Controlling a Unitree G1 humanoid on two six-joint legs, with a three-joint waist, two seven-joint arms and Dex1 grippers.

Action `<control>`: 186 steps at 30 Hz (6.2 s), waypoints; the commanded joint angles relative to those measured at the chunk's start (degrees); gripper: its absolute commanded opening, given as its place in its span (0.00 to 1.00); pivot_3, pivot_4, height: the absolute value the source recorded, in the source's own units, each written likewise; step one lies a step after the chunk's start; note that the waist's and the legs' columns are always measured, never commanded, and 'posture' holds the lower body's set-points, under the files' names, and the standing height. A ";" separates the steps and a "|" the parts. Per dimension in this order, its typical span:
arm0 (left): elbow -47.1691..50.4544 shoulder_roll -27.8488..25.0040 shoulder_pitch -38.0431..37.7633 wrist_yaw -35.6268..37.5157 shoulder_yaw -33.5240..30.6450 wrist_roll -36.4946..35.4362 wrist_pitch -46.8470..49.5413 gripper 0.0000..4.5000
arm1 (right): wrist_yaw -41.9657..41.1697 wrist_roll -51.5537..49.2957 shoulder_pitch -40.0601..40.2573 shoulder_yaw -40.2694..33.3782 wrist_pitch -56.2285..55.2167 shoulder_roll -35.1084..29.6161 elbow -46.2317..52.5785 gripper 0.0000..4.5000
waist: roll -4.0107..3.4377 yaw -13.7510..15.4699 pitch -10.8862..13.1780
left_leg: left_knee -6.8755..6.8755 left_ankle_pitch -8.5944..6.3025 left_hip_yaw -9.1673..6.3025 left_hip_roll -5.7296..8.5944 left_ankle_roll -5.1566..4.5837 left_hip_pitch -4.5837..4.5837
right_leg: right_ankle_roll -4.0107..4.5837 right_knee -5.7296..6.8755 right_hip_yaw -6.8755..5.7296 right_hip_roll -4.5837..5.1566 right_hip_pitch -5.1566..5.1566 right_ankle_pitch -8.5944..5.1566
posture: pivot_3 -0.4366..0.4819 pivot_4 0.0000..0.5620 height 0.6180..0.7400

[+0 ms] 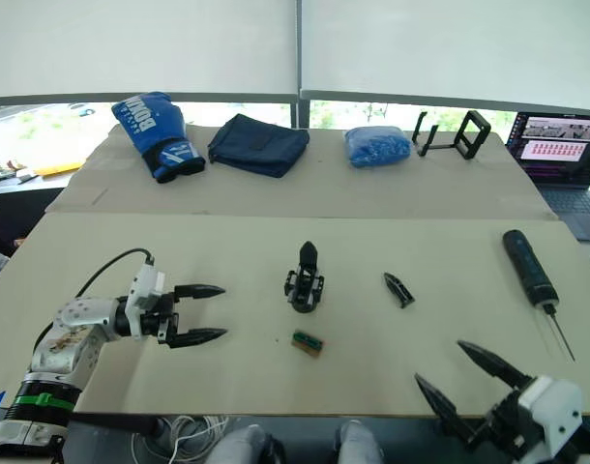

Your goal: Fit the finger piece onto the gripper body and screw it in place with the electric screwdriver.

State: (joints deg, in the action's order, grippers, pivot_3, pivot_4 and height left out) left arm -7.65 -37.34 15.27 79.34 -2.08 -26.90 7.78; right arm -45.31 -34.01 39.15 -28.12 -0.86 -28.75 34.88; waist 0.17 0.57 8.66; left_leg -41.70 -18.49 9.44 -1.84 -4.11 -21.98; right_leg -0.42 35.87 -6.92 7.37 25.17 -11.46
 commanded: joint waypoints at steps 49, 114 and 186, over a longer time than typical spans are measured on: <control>18.01 3.38 -0.72 -5.59 2.61 -4.64 1.76 1.00 | 0.73 11.44 -86.84 56.53 78.82 -22.16 -39.95 0.58 | 0.01 -1.48 -0.02 | -0.02 0.42 0.16 -0.09 -0.22 -0.20 | 0.34 -0.06 -0.07 -0.77 0.12 0.23 | 0.48 0.27 1.00; 22.58 33.94 13.16 -46.63 -1.53 -21.34 17.67 0.01 | 19.03 29.61 -69.02 39.12 39.59 -3.99 5.75 0.24 | 0.02 -1.16 0.05 | 0.08 0.56 0.09 0.00 -0.02 -0.22 | 0.10 -0.06 -0.07 -0.98 0.08 0.08 | 0.48 0.27 1.00; 20.65 8.40 20.93 -21.72 3.06 -35.97 55.80 0.00 | 28.31 -56.70 -82.74 26.93 83.81 -10.09 -13.09 0.11 | 0.12 -1.24 0.12 | 0.38 0.60 0.09 0.03 0.02 -0.14 | 0.35 -0.10 -0.01 -0.96 0.12 0.21 | 0.48 0.27 1.00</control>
State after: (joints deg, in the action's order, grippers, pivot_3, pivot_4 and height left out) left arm 10.50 -28.46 35.99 57.41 0.82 -63.05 63.92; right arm -17.23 -88.99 -42.22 -0.32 85.90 -38.26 21.87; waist 0.29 -0.67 8.78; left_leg -41.32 -17.90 9.53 -1.81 -4.08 -22.12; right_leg -0.07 35.78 -6.94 6.41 25.29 -11.25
